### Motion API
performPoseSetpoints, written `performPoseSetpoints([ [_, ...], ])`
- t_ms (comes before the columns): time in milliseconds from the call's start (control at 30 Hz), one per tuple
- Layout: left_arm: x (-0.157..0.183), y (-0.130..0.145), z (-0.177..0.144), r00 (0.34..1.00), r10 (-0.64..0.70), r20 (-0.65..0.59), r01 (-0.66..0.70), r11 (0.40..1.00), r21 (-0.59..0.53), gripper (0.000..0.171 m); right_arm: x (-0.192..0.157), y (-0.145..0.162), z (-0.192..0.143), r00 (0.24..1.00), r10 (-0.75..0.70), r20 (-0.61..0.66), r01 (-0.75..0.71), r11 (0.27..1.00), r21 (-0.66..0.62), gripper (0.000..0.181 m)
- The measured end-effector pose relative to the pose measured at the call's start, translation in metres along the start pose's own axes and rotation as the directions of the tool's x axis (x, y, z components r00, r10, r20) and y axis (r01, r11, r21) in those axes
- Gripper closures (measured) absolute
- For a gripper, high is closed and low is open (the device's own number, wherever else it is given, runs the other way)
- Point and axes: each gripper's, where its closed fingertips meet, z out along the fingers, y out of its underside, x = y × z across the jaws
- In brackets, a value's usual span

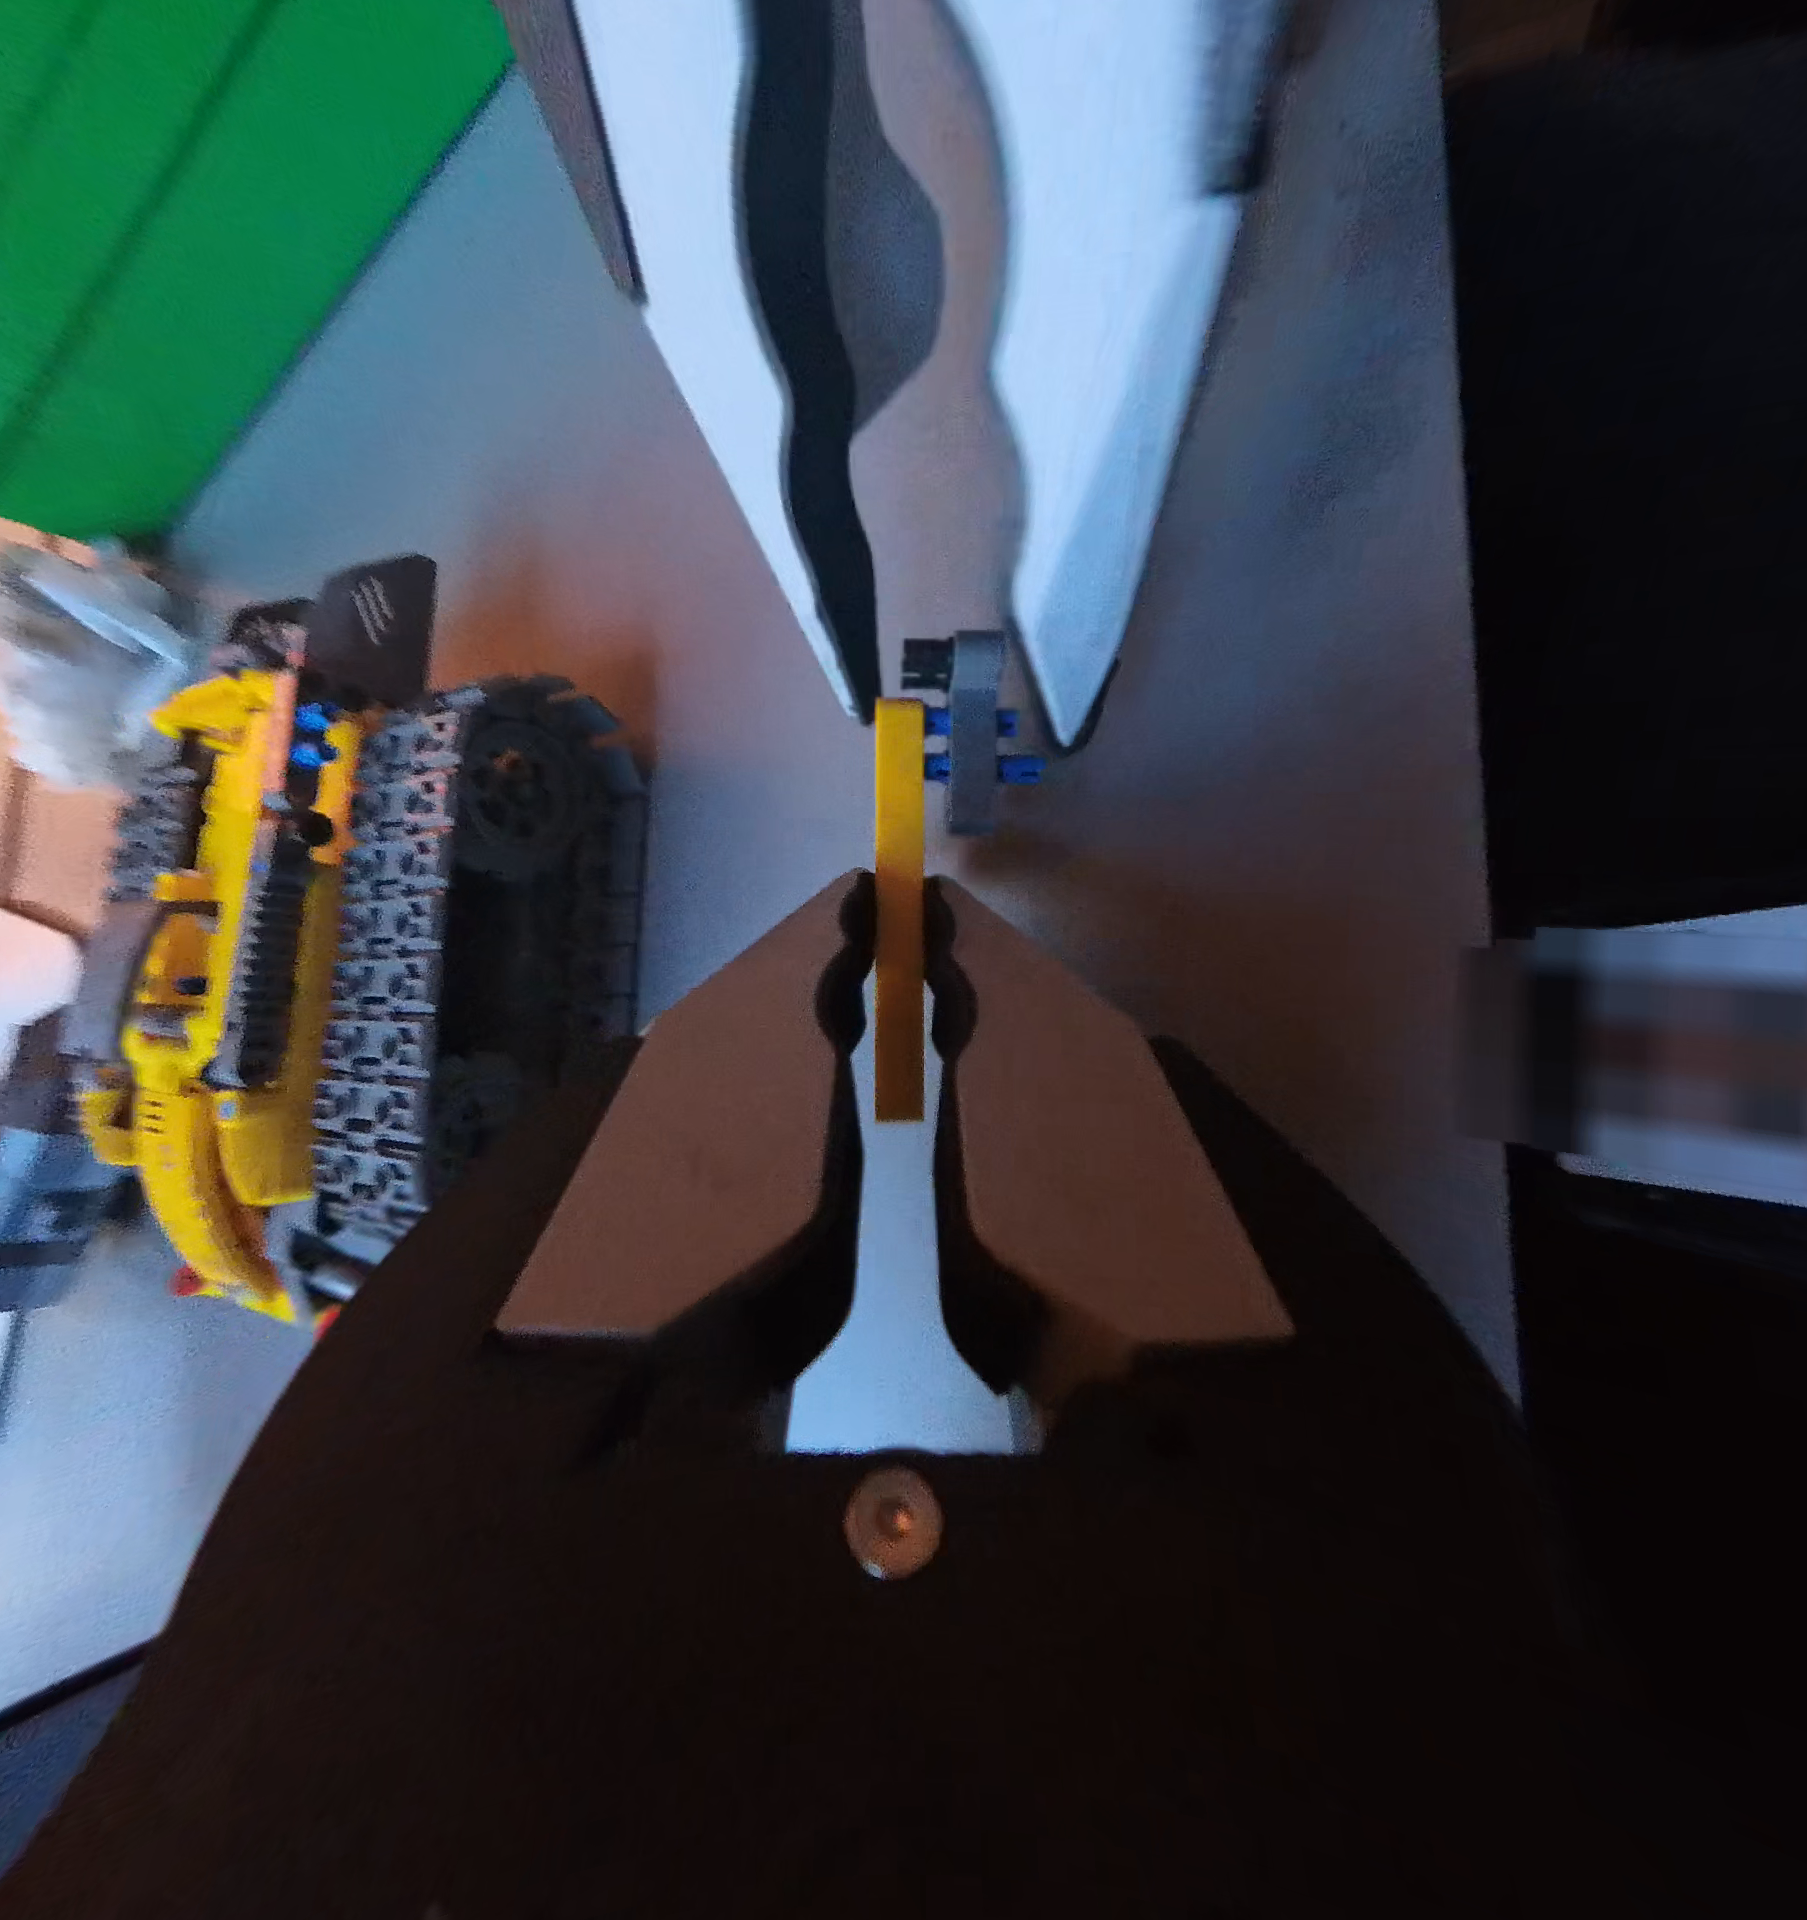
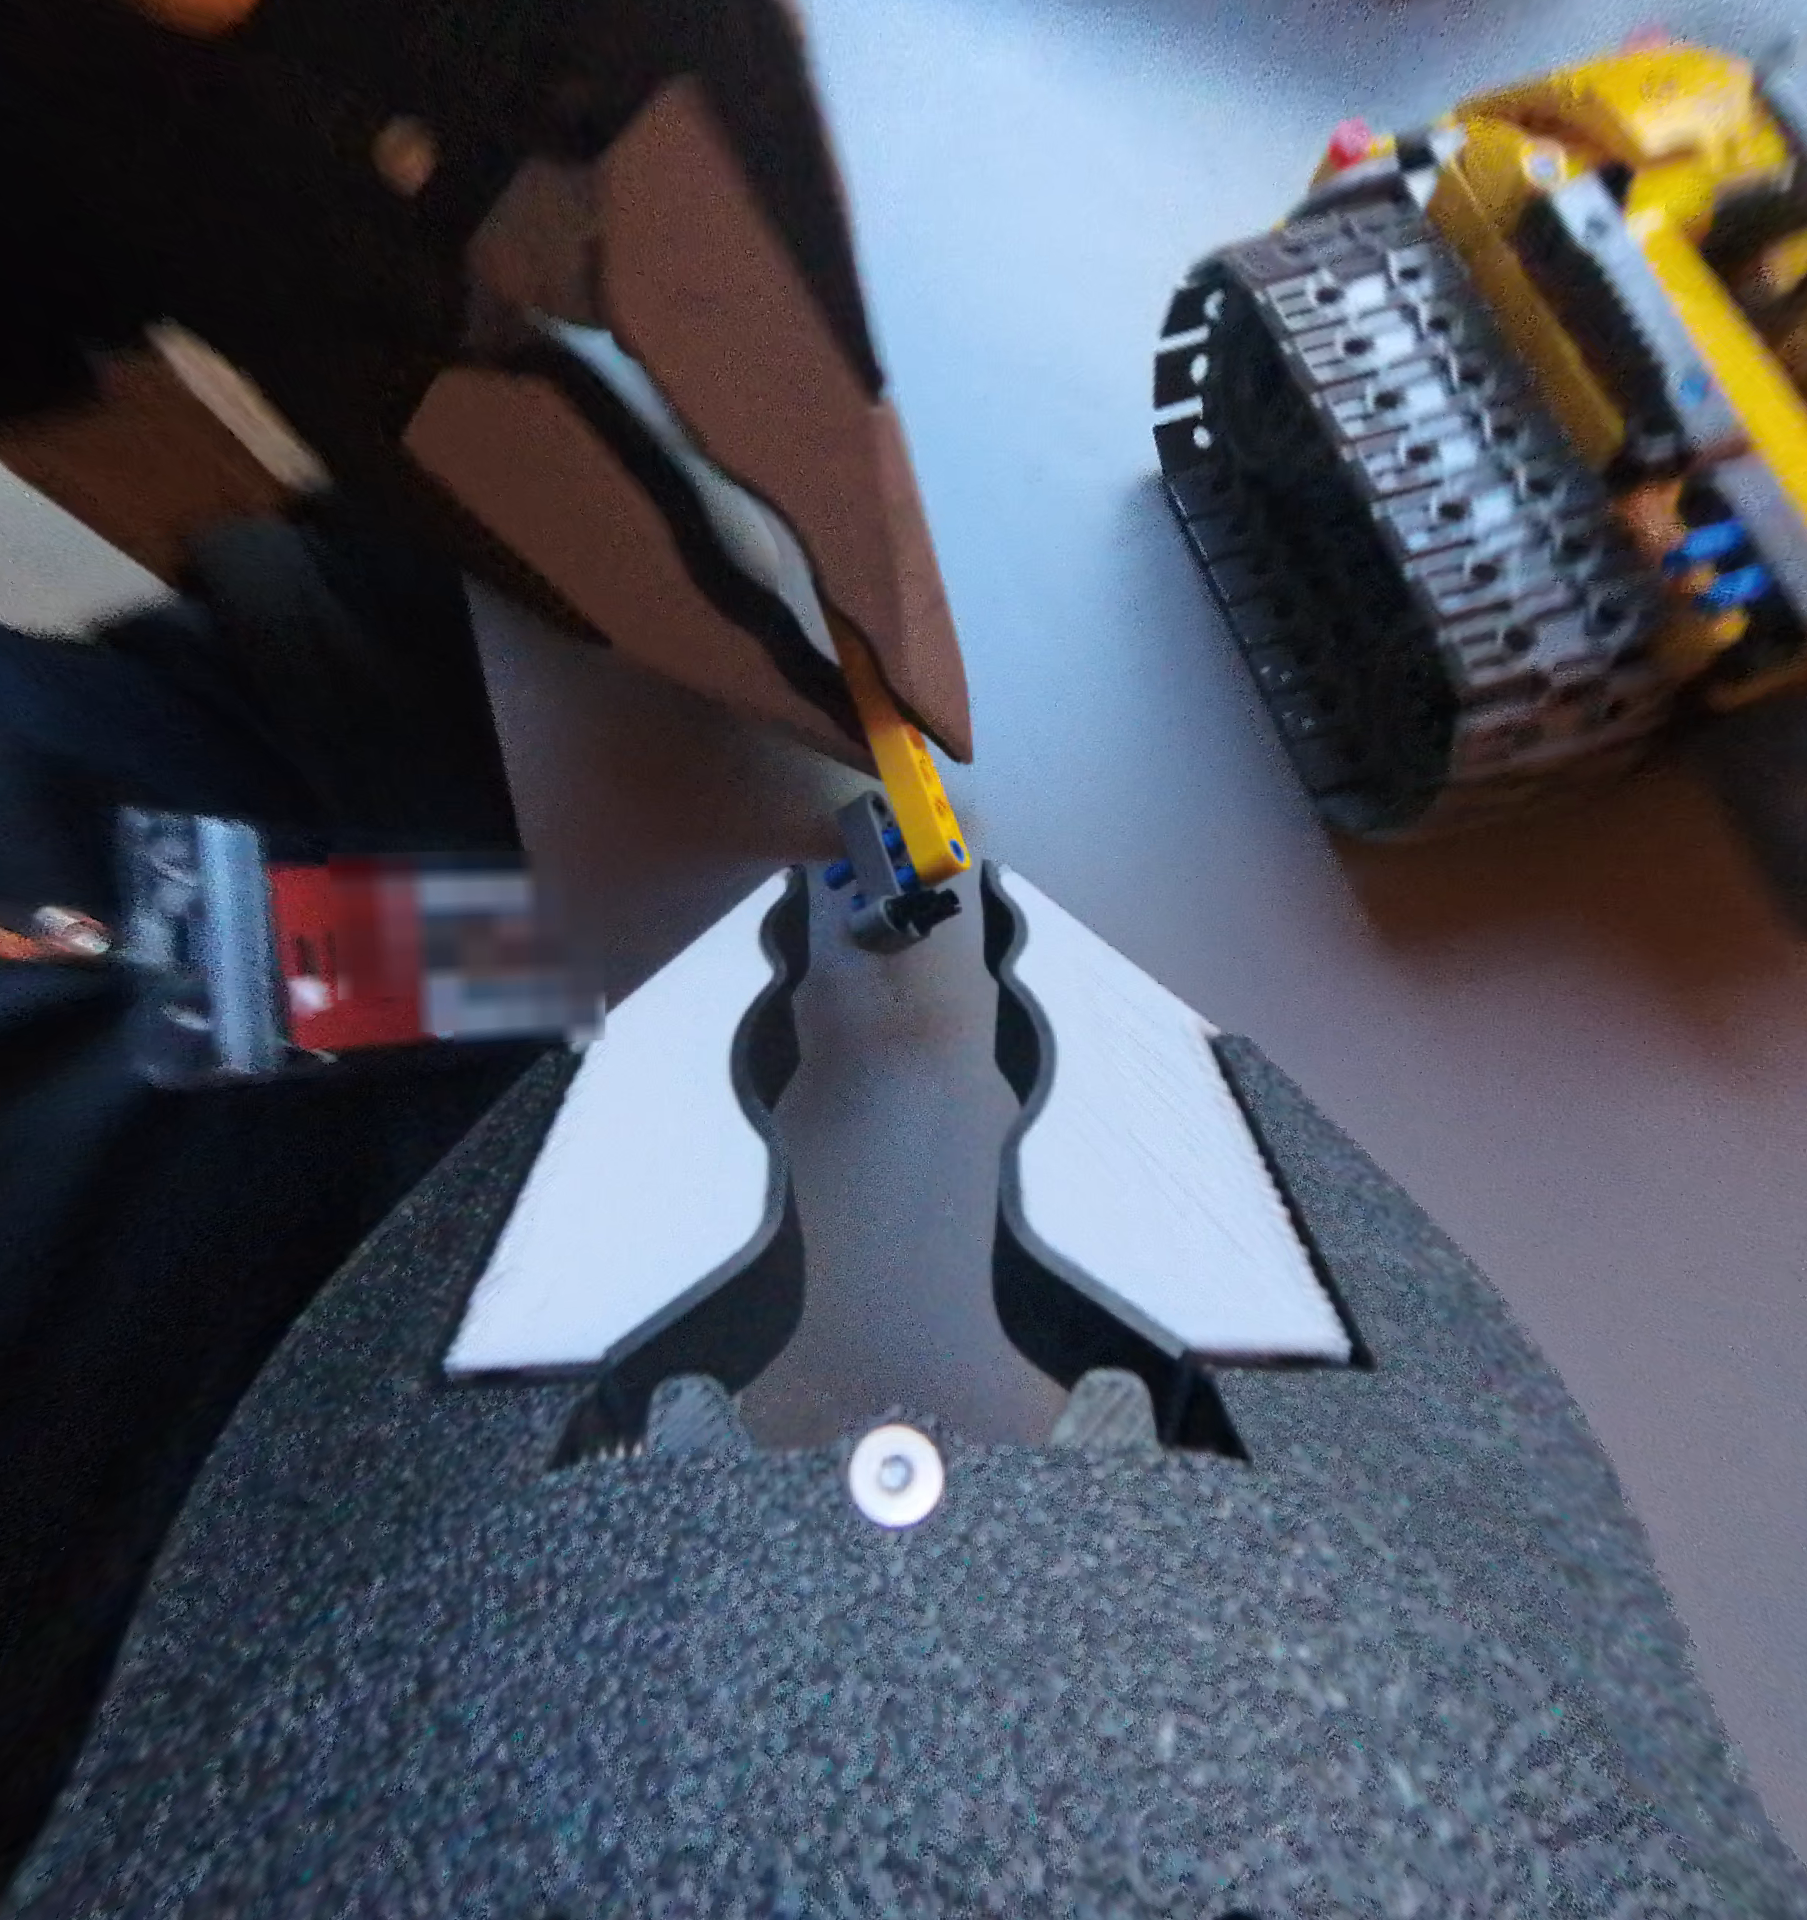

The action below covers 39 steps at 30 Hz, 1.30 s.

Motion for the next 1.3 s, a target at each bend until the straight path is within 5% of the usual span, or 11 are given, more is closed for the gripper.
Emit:
performPoseSetpoints([
  [100, 0.006, 0.001, 0.002, 0.990, -0.100, -0.100, 0.101, 0.995, 0.005, 0.166, 0.002, 0.004, 0.003, 0.969, -0.214, -0.122, 0.201, 0.974, -0.108, 0.150],
  [333, 0.010, 0.001, 0.001, 0.942, -0.248, -0.227, 0.255, 0.967, 0.001, 0.166, 0.008, 0.009, 0.006, 0.863, -0.456, -0.216, 0.389, 0.874, -0.291, 0.159],
  [533, 0.006, -0.003, 0.006, 0.986, -0.072, -0.148, 0.081, 0.995, 0.056, 0.165, 0.008, 0.010, 0.008, 0.900, -0.414, -0.137, 0.367, 0.888, -0.277, 0.160],
  [867, 0.002, -0.003, 0.007, 0.999, -0.048, -0.023, 0.050, 0.993, 0.103, 0.164, 0.006, 0.012, 0.011, 0.857, -0.504, 0.103, 0.513, 0.824, -0.238, 0.163],
  [1000, -0.002, -0.001, 0.008, 0.998, -0.057, 0.014, 0.056, 0.994, 0.091, 0.164, 0.010, 0.012, 0.009, 0.822, -0.564, 0.076, 0.556, 0.768, -0.316, 0.163],
  [1200, -0.003, -0.003, 0.009, 0.998, -0.024, 0.051, 0.019, 0.996, 0.091, 0.164, 0.008, 0.015, 0.008, 0.912, -0.405, 0.068, 0.410, 0.885, -0.222, 0.168],
  [1300, 0.000, -0.005, 0.009, 0.999, -0.004, 0.046, 0.000, 0.995, 0.102, 0.165, 0.006, 0.017, 0.005, 0.844, -0.533, 0.063, 0.530, 0.810, -0.249, 0.168],
])
